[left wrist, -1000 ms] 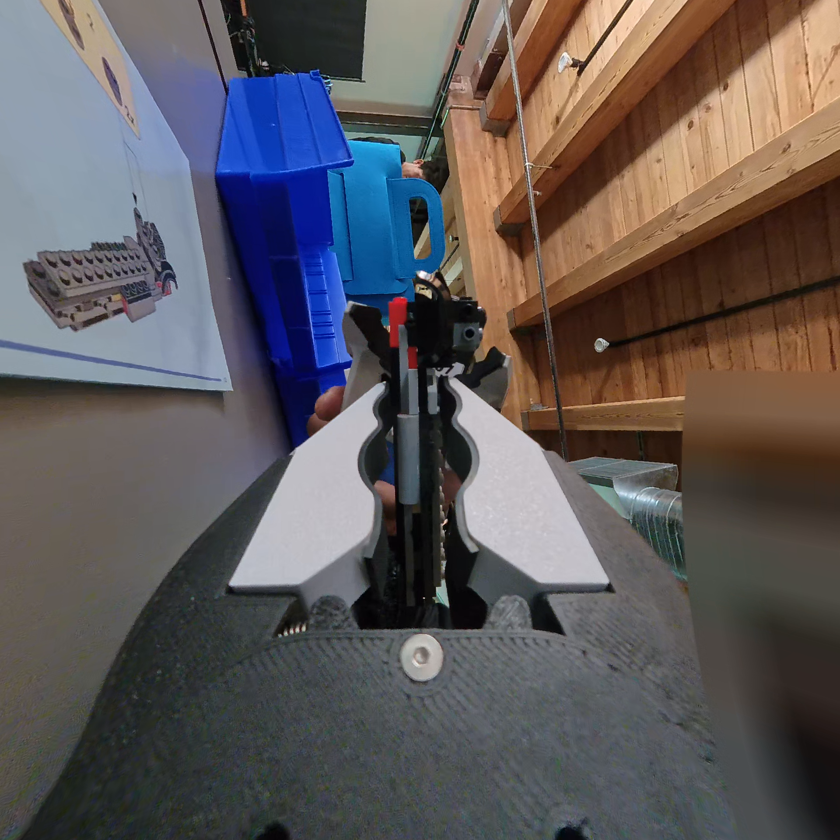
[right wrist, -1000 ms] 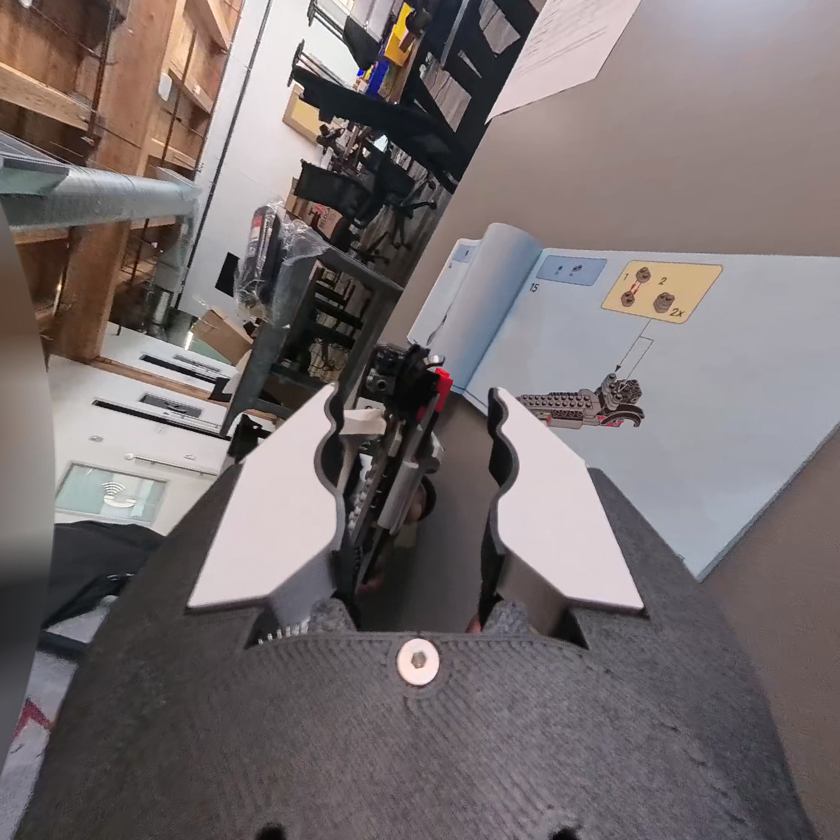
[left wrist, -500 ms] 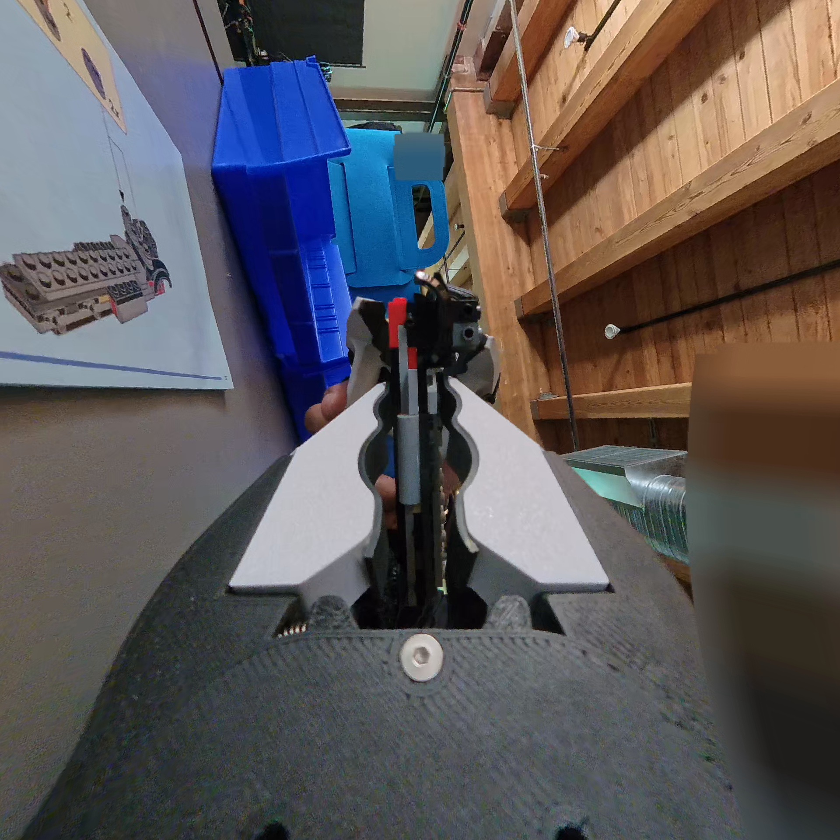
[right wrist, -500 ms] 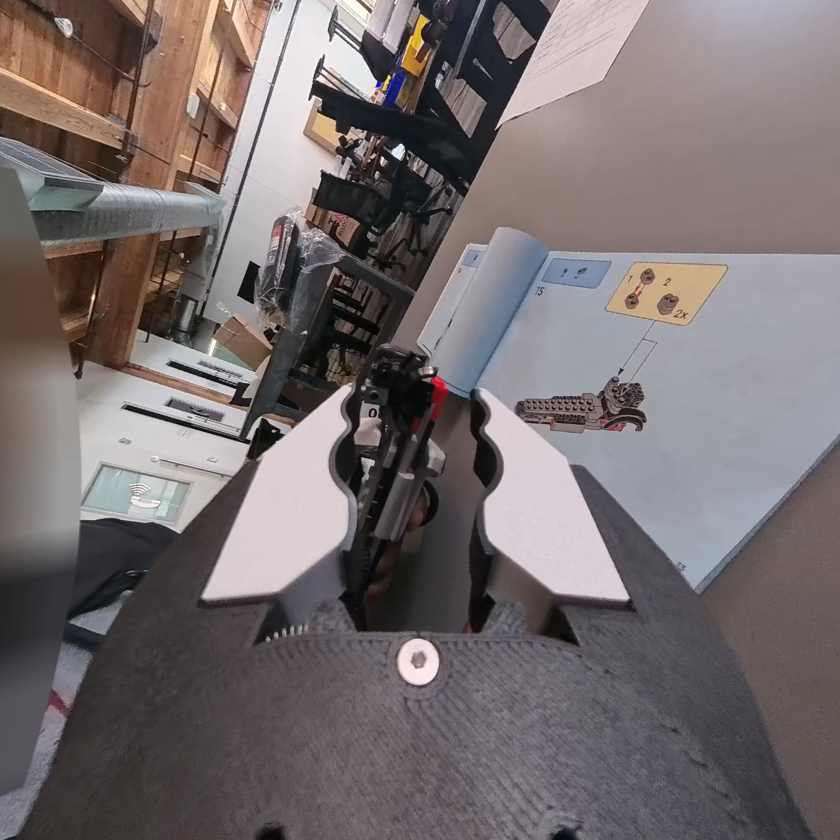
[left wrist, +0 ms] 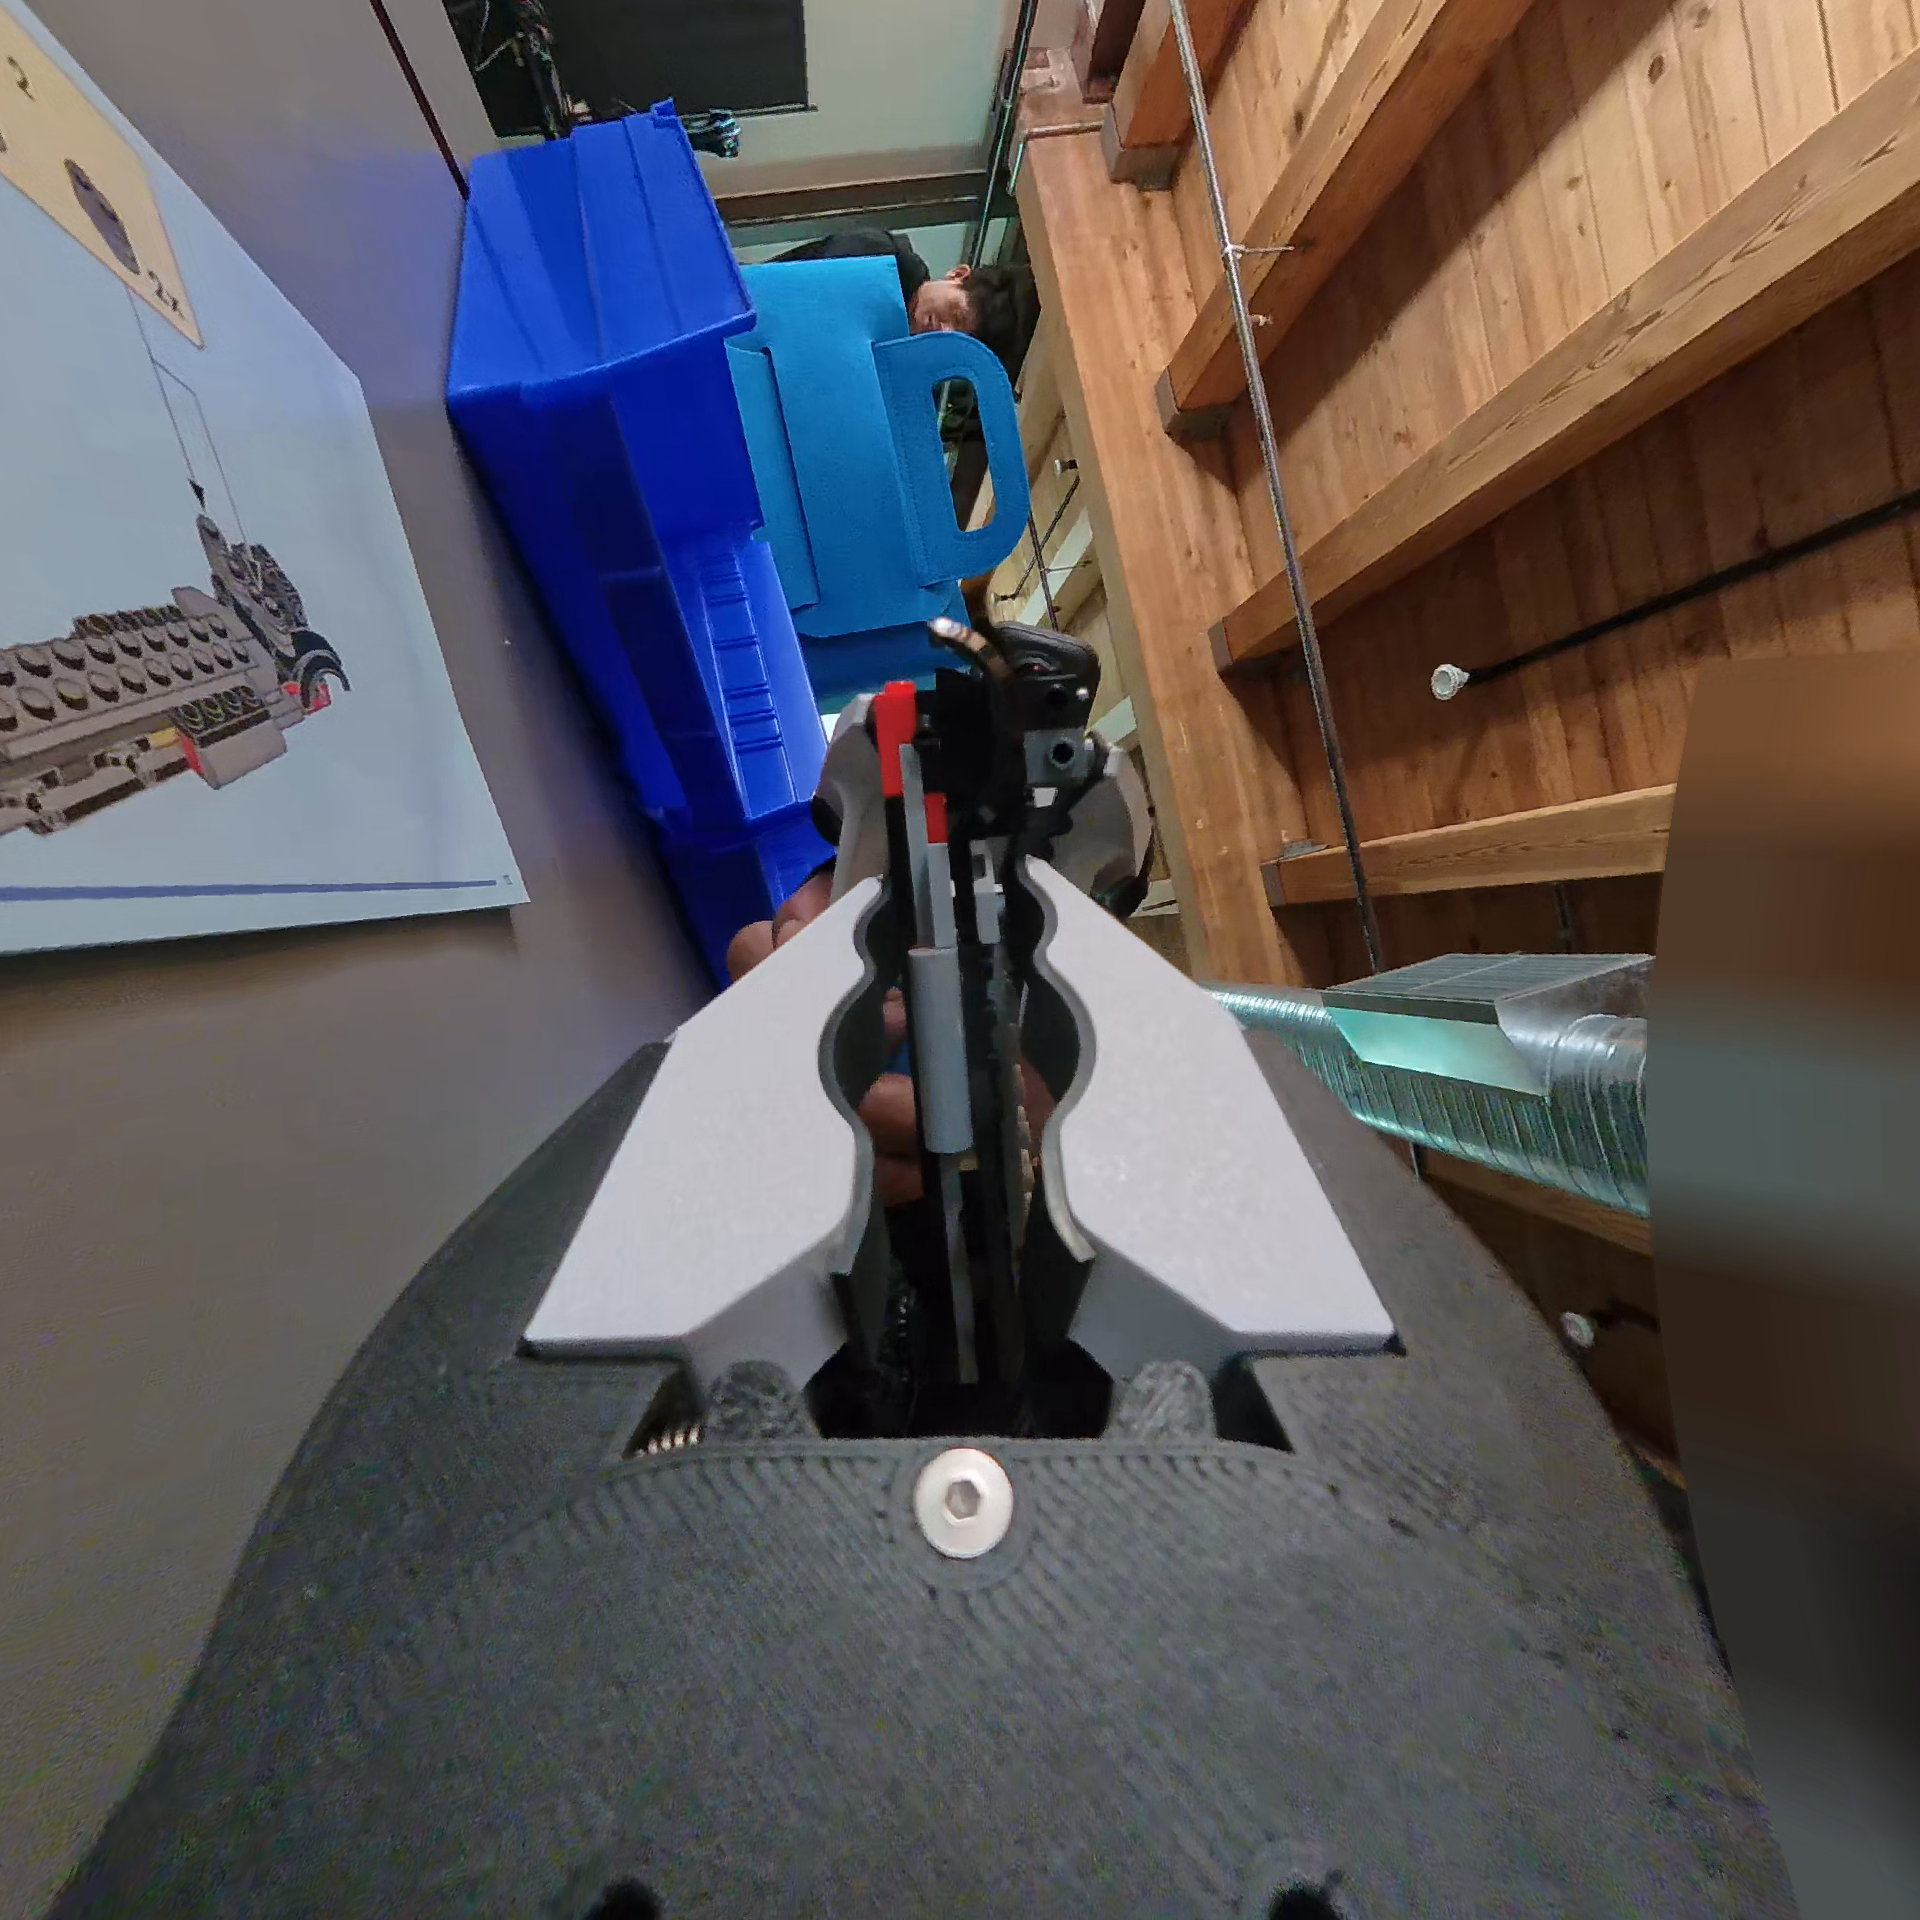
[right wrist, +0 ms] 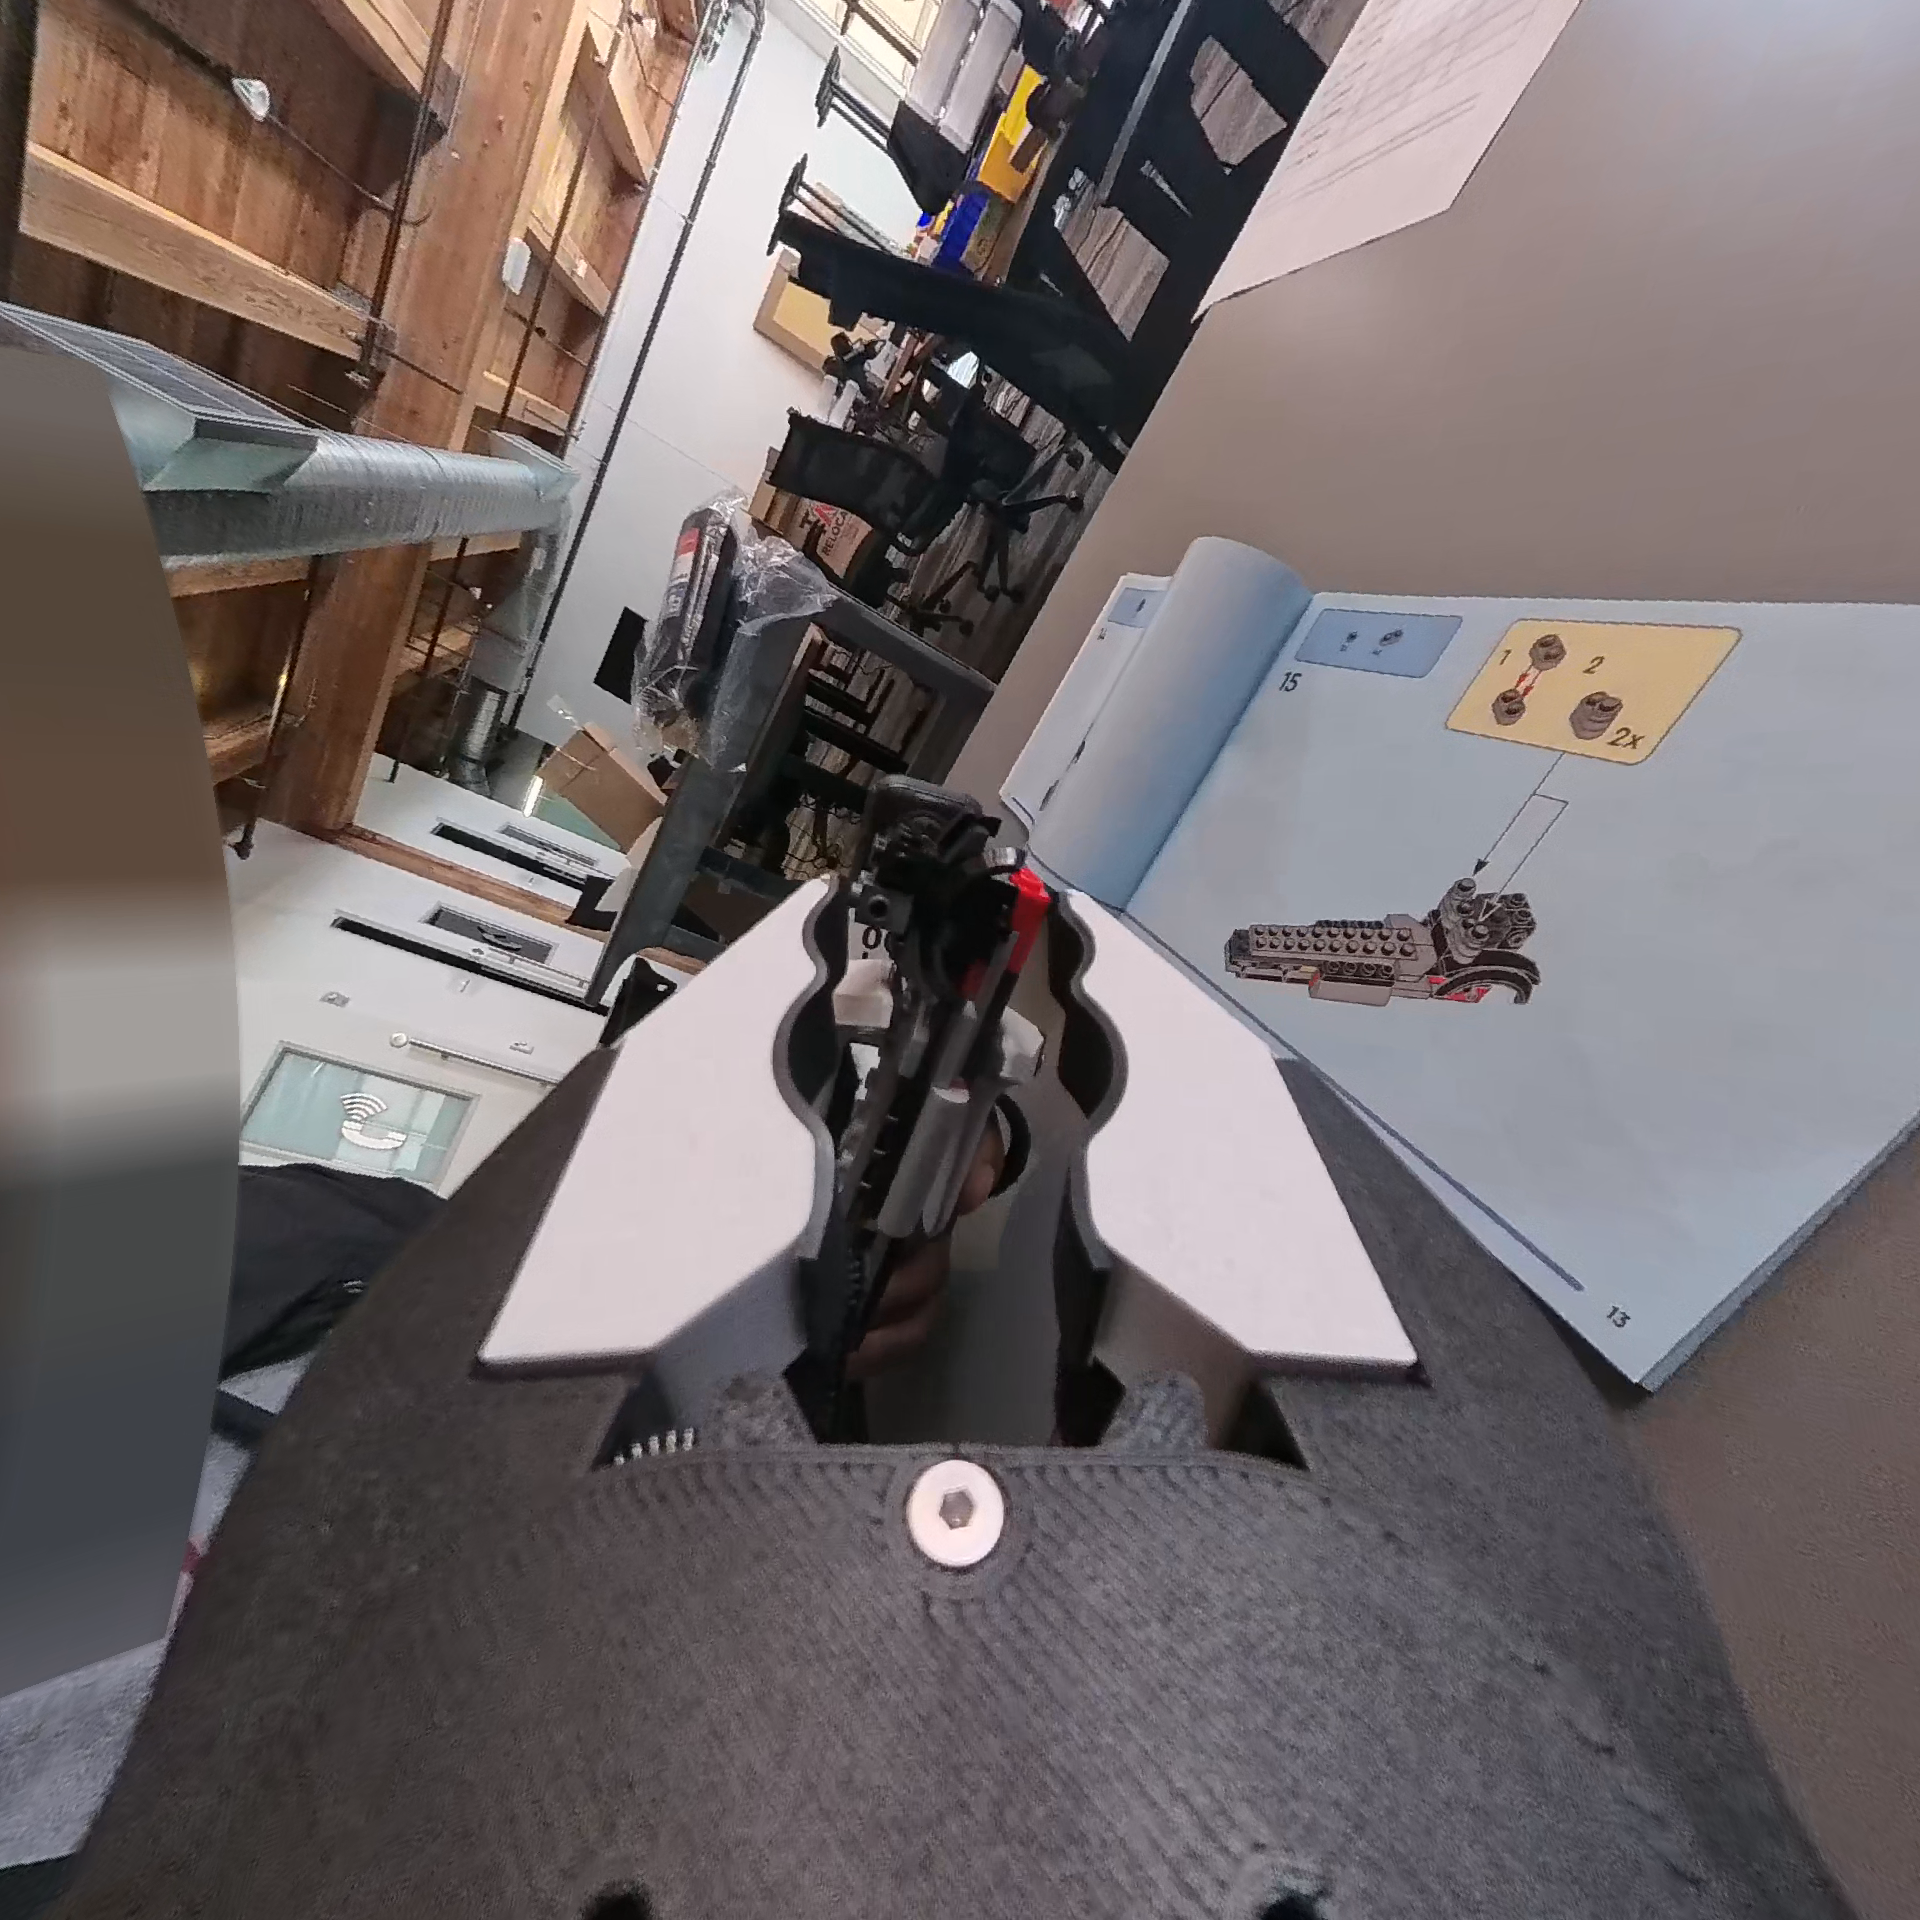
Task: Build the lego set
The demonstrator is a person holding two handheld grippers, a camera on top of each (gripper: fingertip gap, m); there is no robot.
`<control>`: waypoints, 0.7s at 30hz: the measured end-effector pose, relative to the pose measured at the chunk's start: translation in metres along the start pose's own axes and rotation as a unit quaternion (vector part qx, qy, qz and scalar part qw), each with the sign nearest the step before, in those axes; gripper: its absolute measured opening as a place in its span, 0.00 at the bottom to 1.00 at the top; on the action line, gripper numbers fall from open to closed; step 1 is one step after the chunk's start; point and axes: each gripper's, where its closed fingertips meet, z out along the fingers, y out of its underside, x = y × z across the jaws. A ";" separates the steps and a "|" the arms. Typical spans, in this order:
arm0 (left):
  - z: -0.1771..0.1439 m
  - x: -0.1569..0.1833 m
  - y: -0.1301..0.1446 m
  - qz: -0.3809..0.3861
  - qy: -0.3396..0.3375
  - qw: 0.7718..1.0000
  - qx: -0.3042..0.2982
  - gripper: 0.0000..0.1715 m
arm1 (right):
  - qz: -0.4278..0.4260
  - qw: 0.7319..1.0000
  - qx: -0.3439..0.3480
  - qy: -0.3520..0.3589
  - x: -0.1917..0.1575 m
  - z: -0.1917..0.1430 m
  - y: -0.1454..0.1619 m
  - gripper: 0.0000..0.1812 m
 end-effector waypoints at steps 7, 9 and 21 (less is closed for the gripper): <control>0.000 0.001 0.001 0.015 -0.003 1.000 -0.005 0.11 | -0.007 1.000 0.006 0.001 -0.002 0.000 -0.001 0.22; 0.000 0.002 0.001 0.017 -0.003 1.000 -0.006 0.11 | -0.009 1.000 0.008 0.001 -0.002 0.000 -0.001 0.21; 0.000 0.004 0.000 0.016 0.001 1.000 -0.002 0.11 | -0.025 1.000 0.014 0.000 -0.004 0.000 -0.001 0.21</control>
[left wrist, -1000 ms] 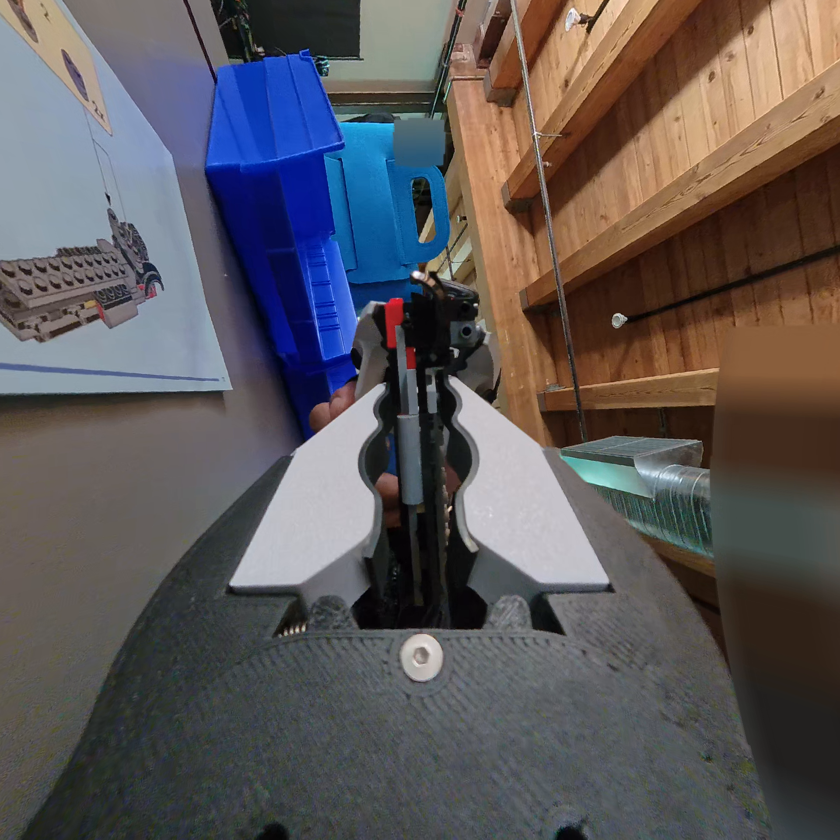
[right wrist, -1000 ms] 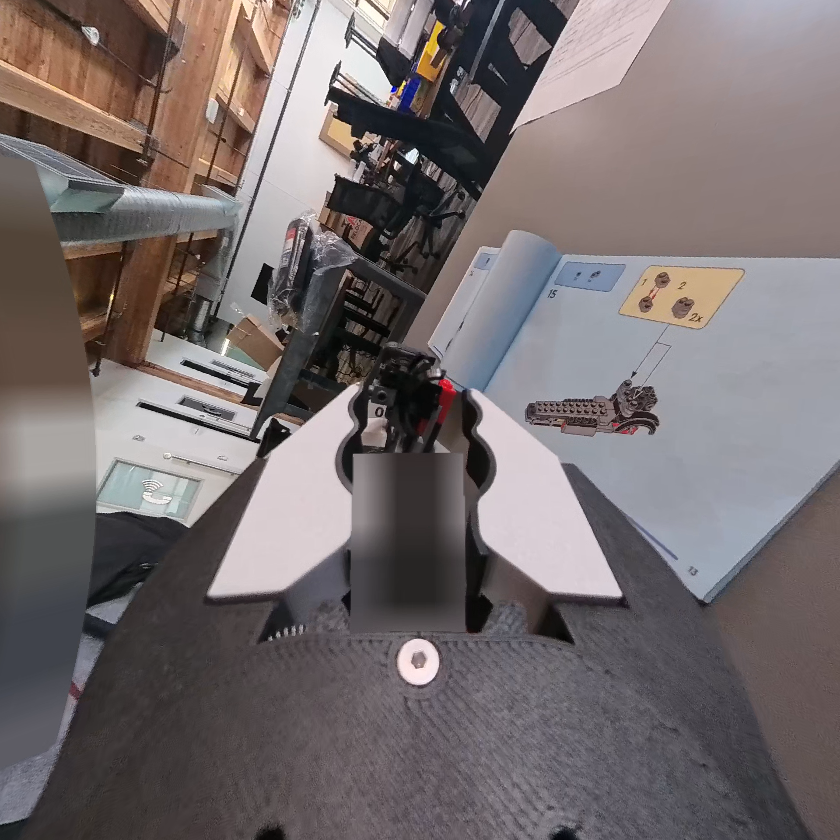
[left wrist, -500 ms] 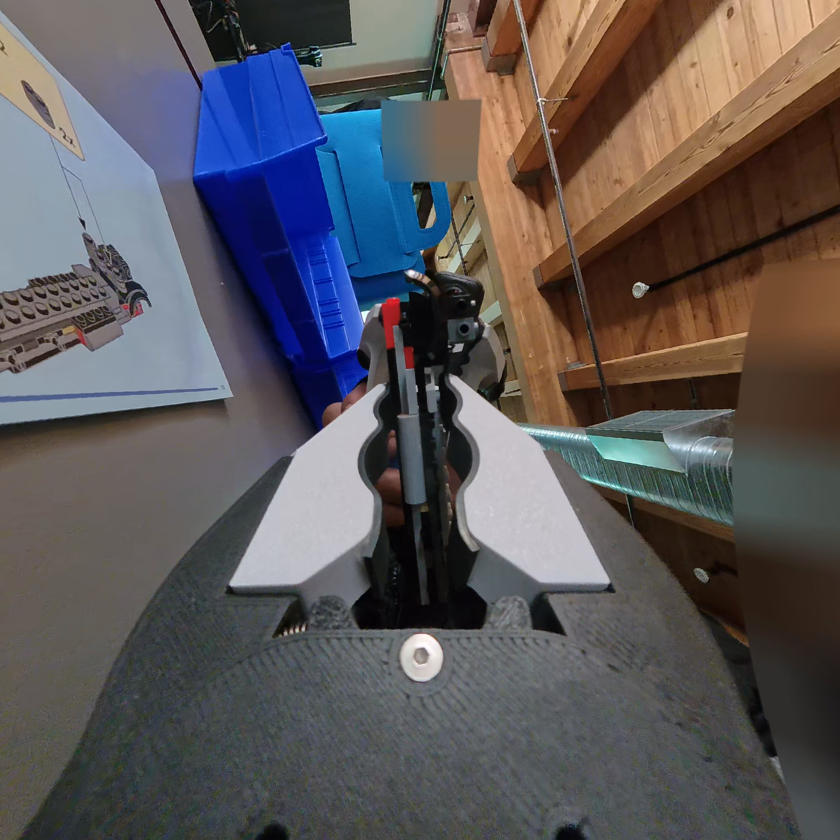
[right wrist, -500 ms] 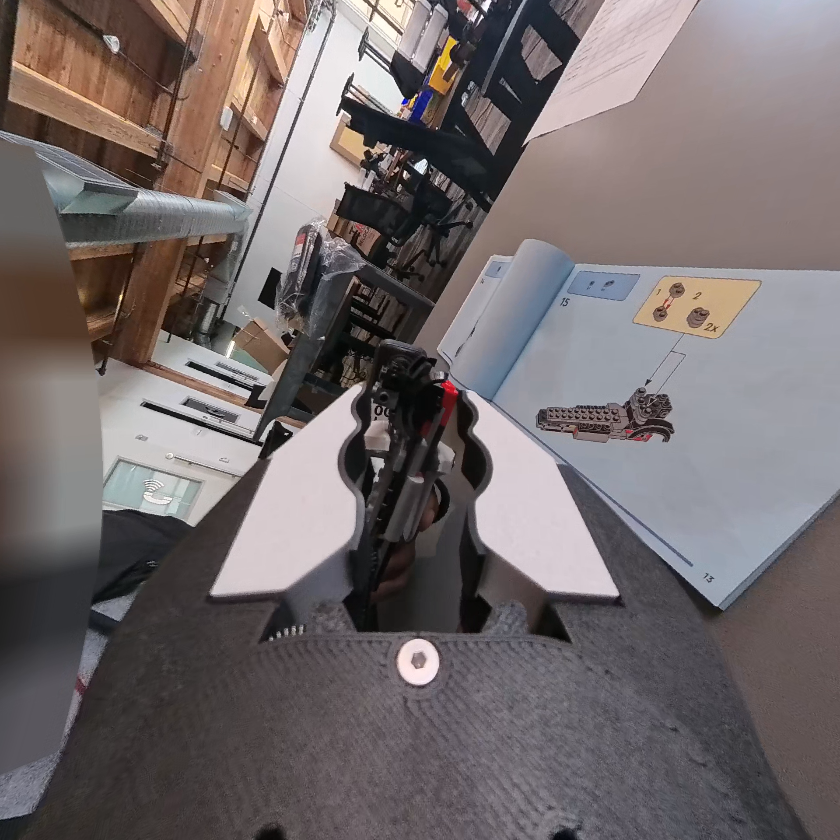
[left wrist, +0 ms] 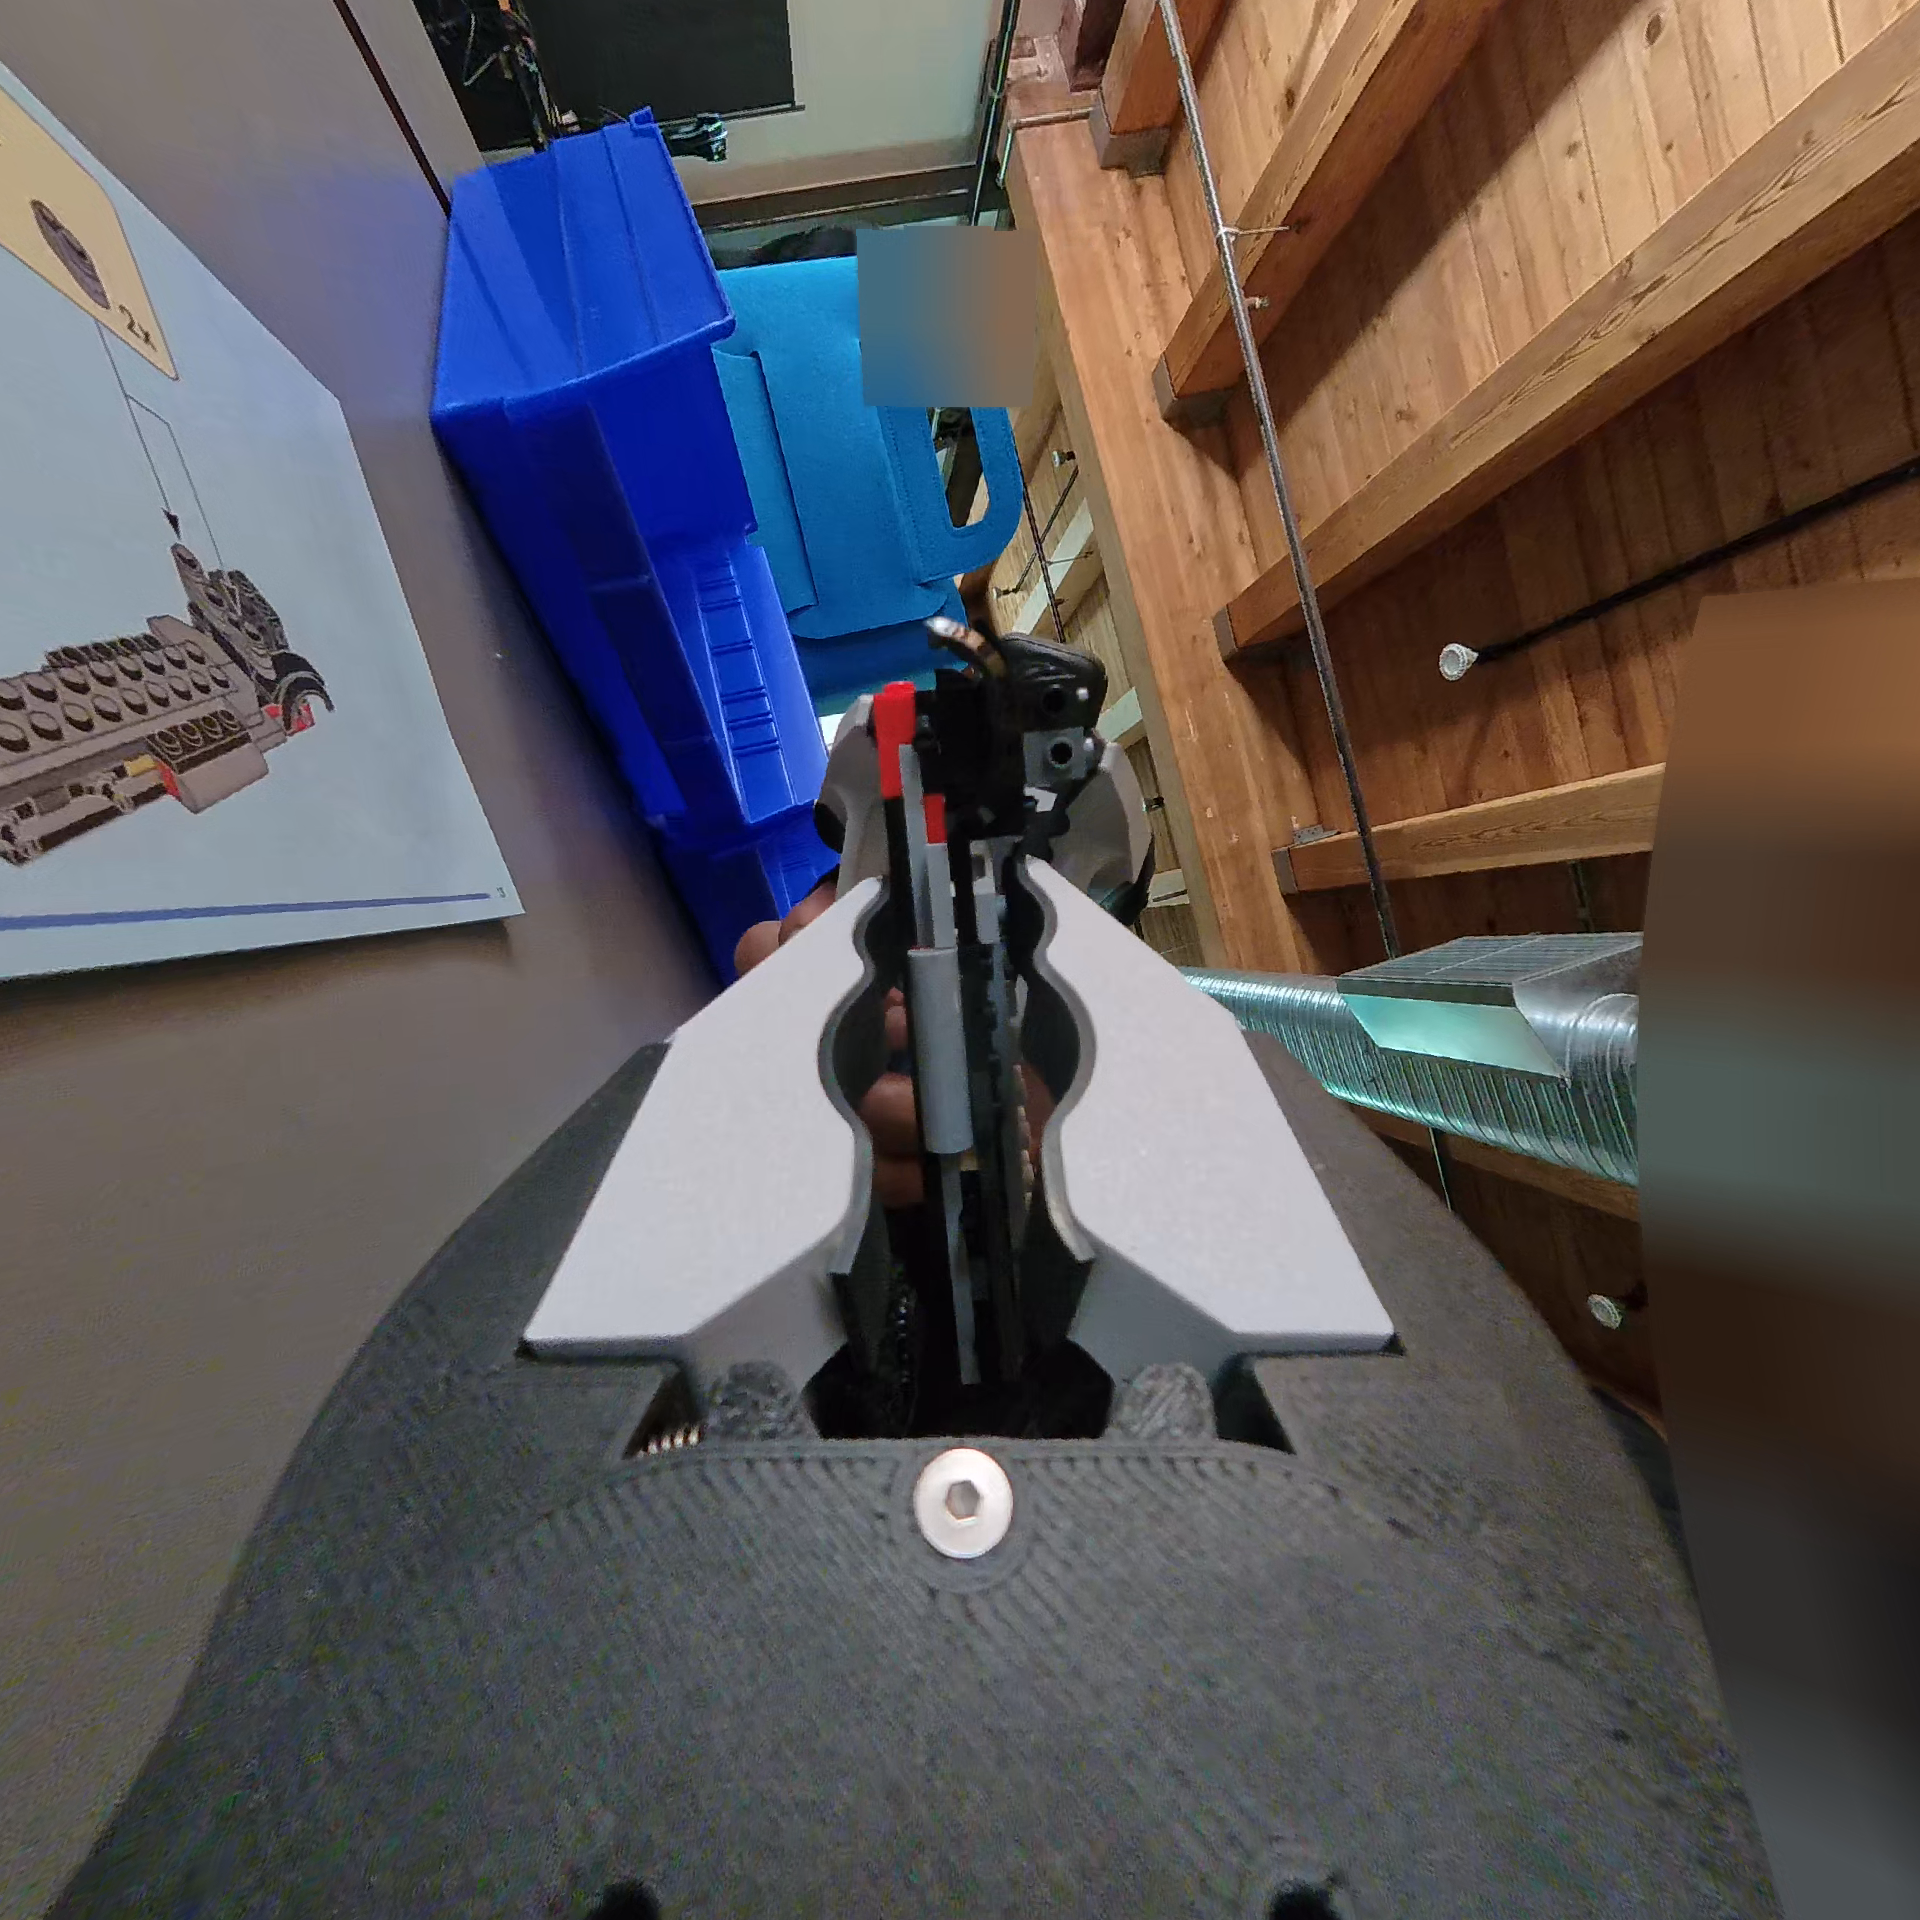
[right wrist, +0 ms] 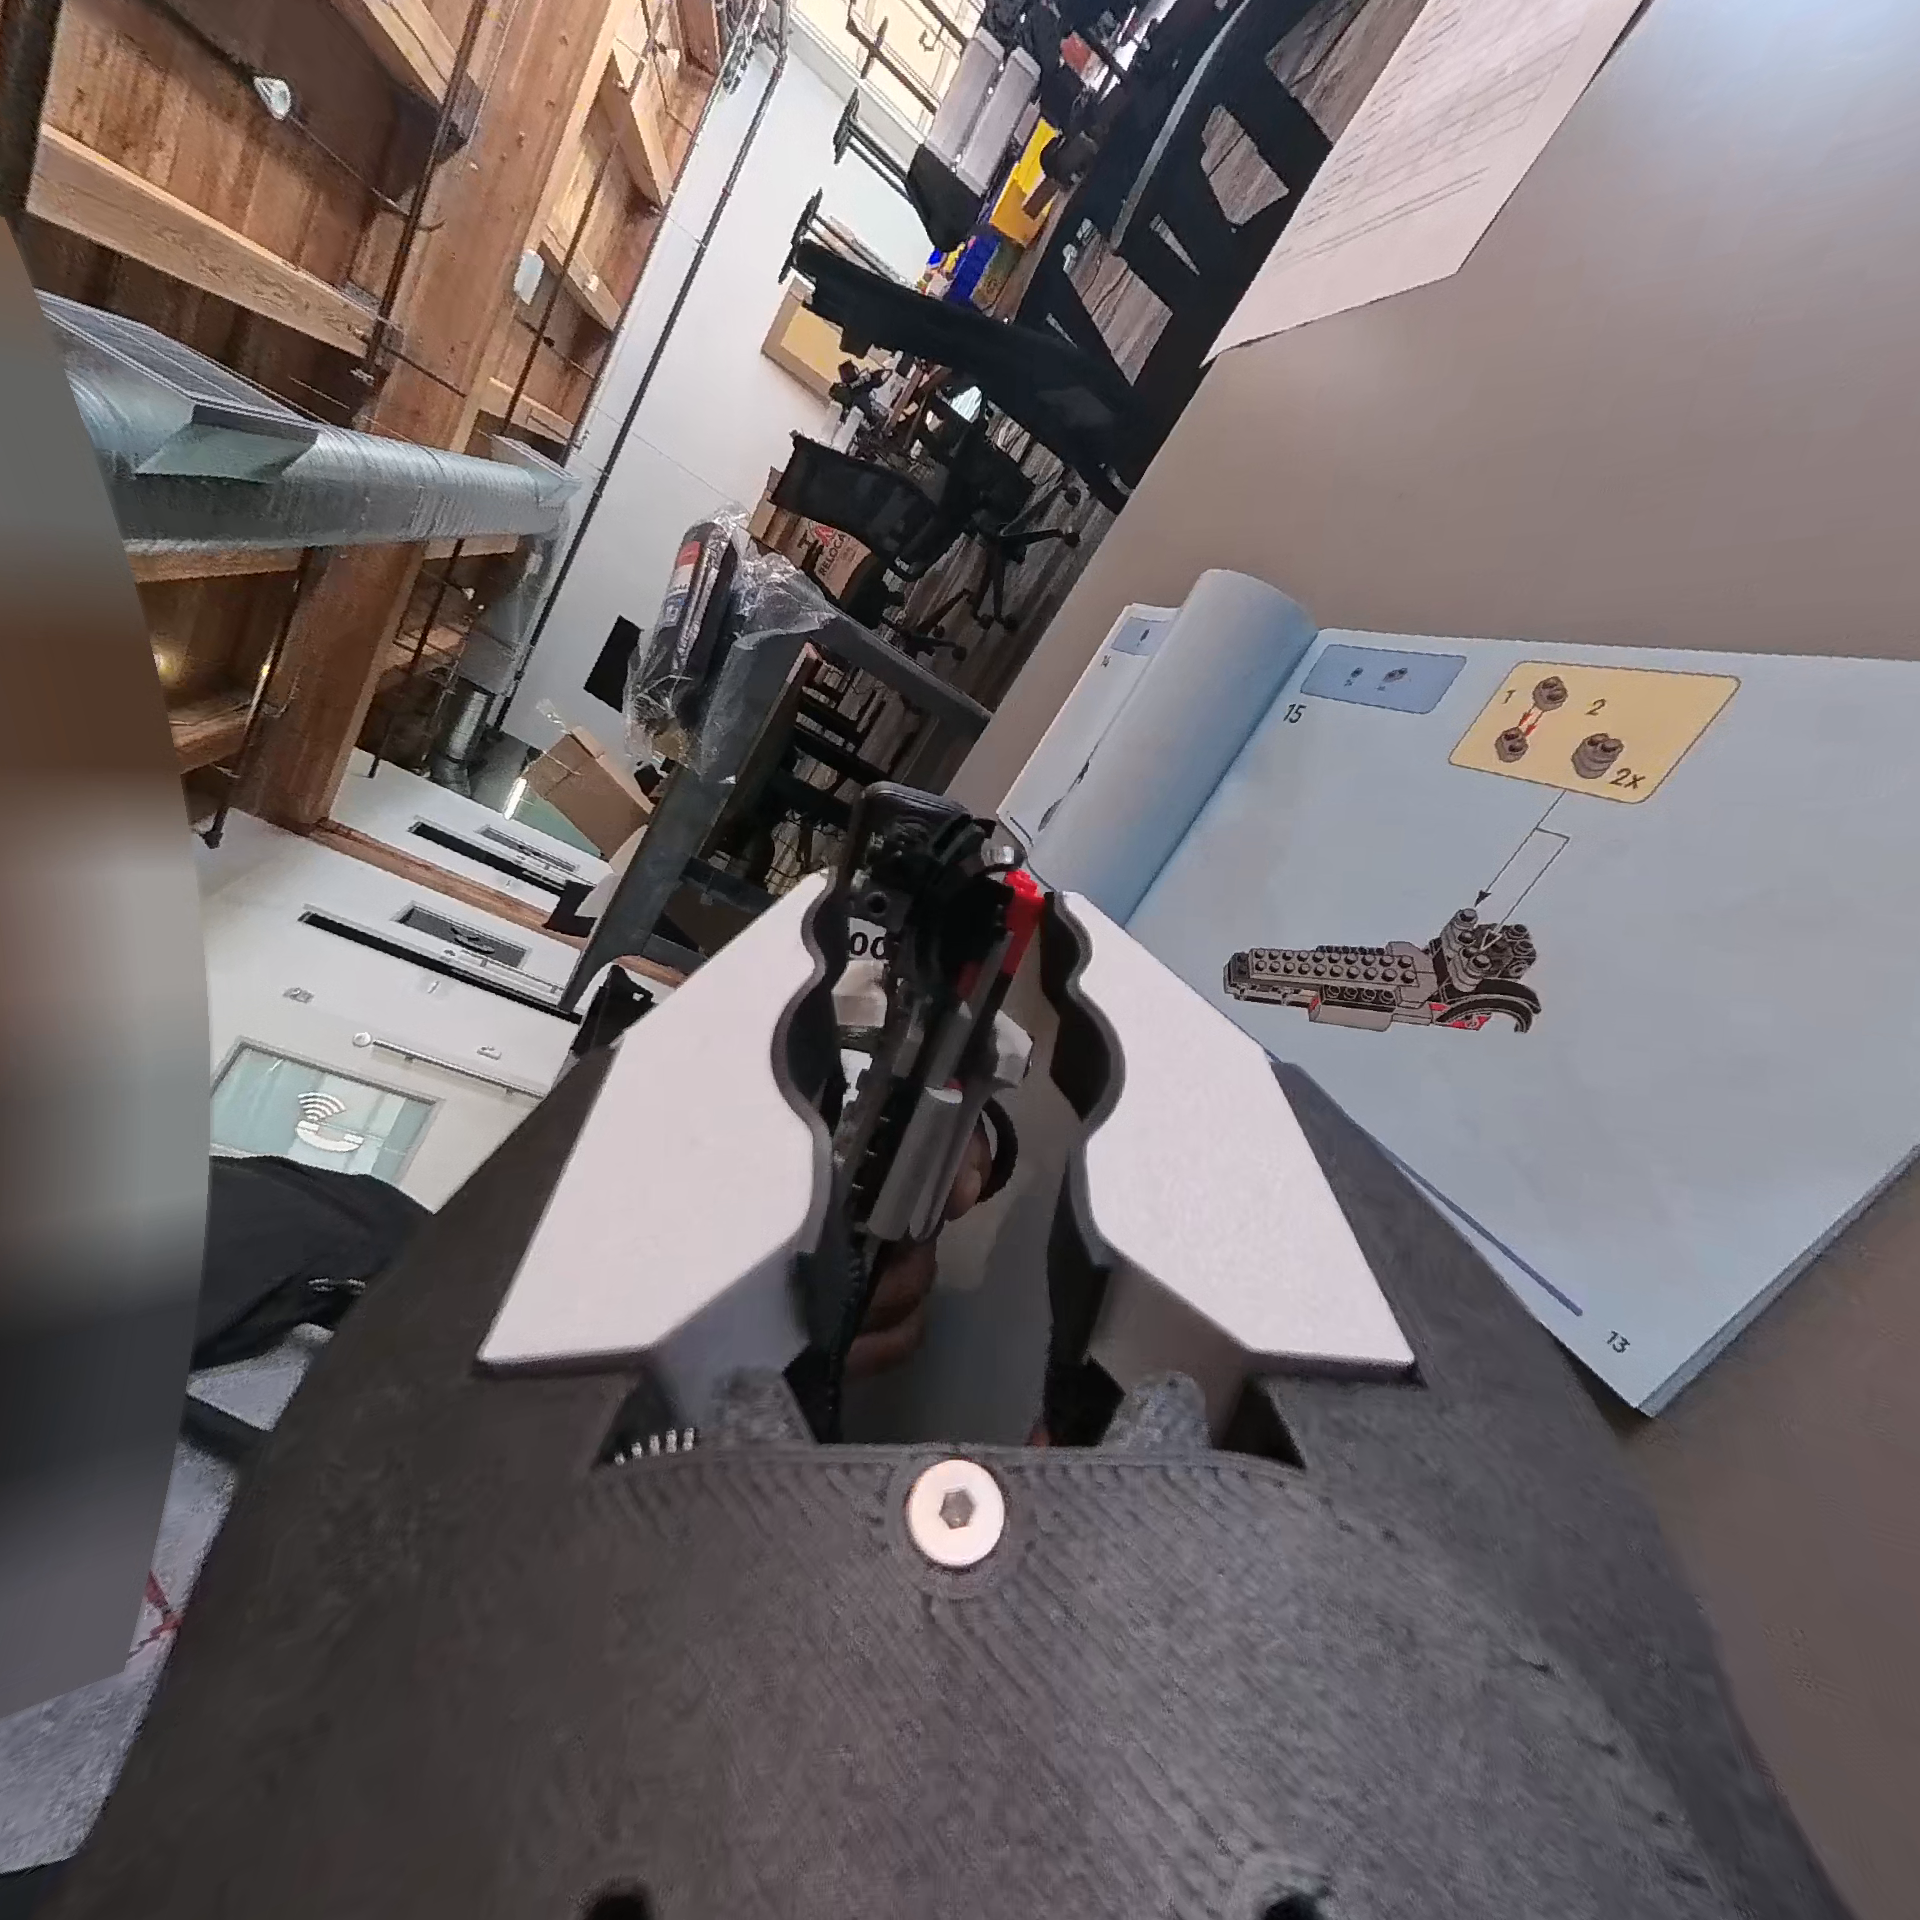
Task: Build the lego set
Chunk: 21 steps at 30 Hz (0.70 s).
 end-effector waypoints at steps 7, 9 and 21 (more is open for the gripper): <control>-0.001 0.002 -0.001 0.004 0.005 1.000 0.003 0.11 | 0.000 1.000 0.009 -0.007 -0.002 0.001 -0.001 0.21; -0.001 0.002 -0.001 0.005 0.005 1.000 0.003 0.11 | 0.000 1.000 0.009 -0.006 -0.002 0.001 -0.001 0.21; -0.001 0.003 -0.001 0.007 0.004 1.000 0.002 0.11 | -0.015 1.000 0.010 -0.005 -0.003 0.001 0.000 0.21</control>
